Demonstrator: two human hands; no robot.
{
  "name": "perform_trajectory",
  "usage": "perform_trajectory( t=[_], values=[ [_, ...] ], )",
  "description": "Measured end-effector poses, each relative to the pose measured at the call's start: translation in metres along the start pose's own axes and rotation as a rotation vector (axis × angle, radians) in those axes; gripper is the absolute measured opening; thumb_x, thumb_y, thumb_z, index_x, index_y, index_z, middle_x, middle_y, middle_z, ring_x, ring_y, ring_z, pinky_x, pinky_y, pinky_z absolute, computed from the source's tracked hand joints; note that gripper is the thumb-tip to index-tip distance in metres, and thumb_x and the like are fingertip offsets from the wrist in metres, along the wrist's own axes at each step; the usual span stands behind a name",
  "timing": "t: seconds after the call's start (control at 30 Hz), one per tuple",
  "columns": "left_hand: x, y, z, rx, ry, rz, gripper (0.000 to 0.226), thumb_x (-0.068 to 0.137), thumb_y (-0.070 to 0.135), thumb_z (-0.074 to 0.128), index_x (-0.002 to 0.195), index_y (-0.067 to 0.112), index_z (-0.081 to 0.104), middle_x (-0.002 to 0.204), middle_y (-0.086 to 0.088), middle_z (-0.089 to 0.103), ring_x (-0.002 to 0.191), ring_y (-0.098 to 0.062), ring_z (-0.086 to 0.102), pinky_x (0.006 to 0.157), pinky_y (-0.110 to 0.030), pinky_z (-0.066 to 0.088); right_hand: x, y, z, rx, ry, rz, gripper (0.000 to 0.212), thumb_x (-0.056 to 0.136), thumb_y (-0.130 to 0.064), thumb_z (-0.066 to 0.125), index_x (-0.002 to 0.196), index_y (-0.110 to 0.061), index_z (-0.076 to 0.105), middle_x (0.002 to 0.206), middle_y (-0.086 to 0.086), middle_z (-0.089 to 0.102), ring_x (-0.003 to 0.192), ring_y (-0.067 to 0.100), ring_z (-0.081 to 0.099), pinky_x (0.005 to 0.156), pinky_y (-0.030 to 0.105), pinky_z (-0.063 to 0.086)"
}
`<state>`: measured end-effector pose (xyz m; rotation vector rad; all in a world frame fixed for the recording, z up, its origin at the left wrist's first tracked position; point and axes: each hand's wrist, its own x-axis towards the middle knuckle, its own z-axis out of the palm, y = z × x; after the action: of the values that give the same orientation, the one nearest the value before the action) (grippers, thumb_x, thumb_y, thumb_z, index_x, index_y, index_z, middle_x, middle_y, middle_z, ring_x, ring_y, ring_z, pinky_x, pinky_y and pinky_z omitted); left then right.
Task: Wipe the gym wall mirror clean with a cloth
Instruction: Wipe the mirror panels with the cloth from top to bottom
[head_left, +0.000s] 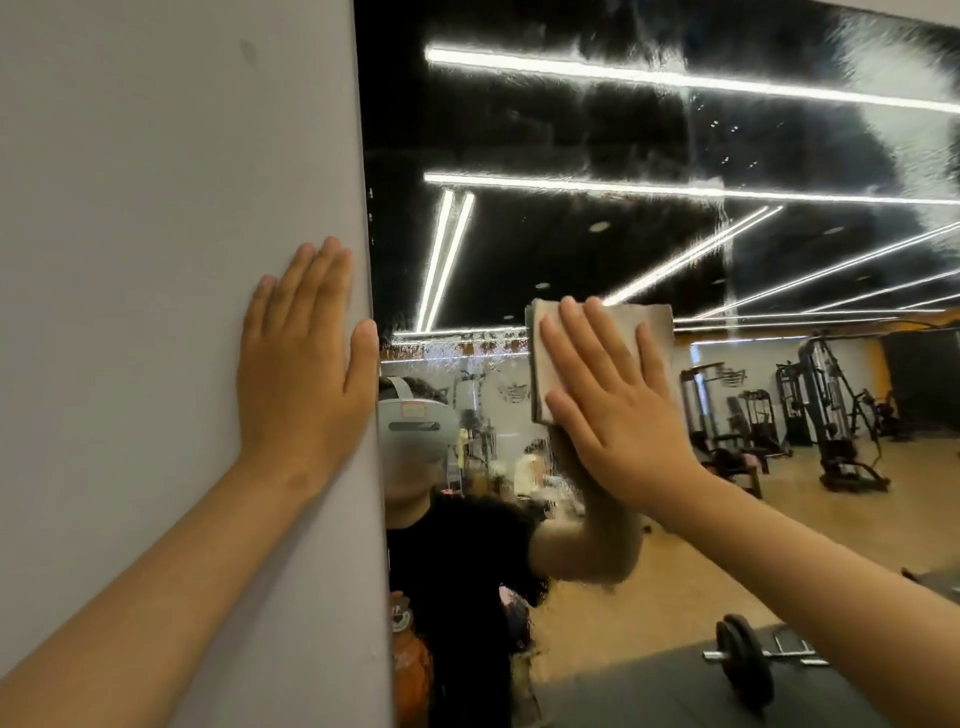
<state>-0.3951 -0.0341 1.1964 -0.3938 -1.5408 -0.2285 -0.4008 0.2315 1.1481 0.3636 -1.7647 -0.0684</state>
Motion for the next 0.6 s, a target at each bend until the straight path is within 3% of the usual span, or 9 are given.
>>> perform_trajectory(
  t=[0.17, 0.33, 0.43, 0.6],
  values=[
    [-0.062, -0.003, -0.017, -0.016, -0.086, 0.052, 0.059, 0.102, 0.033, 0.023, 0.155, 0.008, 0.027, 0.163, -0.005, 0.022, 0.152, -0.017, 0.015, 0.124, -0.031, 0.001, -0.09, -0.021, 0.012, -0.102, -0.116, -0.318, 0.06, 0.104, -0.042, 0.022, 0.159, -0.018, 0.018, 0.167, 0.005, 0.011, 0.153, 0.026, 0.01, 0.12, 0.057, 0.009],
    [-0.082, -0.02, -0.015, 0.103, -0.159, 0.119, 0.061, 0.1, 0.032, 0.026, 0.155, 0.006, 0.025, 0.163, -0.008, 0.022, 0.153, -0.02, 0.014, 0.125, -0.037, 0.003, -0.072, -0.002, 0.005, -0.134, -0.154, -0.475, 0.059, 0.103, -0.046, 0.027, 0.158, -0.024, 0.022, 0.166, 0.001, 0.015, 0.153, 0.023, 0.012, 0.123, 0.05, 0.004],
    [-0.083, -0.02, -0.013, 0.119, -0.162, 0.118, 0.062, 0.099, 0.032, 0.027, 0.156, 0.007, 0.024, 0.164, -0.007, 0.02, 0.153, -0.02, 0.012, 0.125, -0.041, 0.006, -0.036, 0.001, 0.002, -0.145, -0.118, -0.446, 0.059, 0.104, -0.047, 0.021, 0.159, -0.025, 0.016, 0.166, 0.001, 0.011, 0.154, 0.022, 0.007, 0.123, 0.051, 0.004],
    [-0.084, -0.021, -0.012, 0.131, -0.153, 0.132, 0.062, 0.099, 0.031, 0.027, 0.156, 0.007, 0.026, 0.164, -0.007, 0.022, 0.153, -0.02, 0.014, 0.124, -0.043, 0.009, 0.061, -0.004, -0.007, -0.092, -0.003, -0.157, 0.061, 0.103, -0.05, 0.017, 0.159, -0.026, 0.012, 0.167, -0.001, 0.008, 0.154, 0.017, 0.001, 0.123, 0.049, 0.002]
  ],
)
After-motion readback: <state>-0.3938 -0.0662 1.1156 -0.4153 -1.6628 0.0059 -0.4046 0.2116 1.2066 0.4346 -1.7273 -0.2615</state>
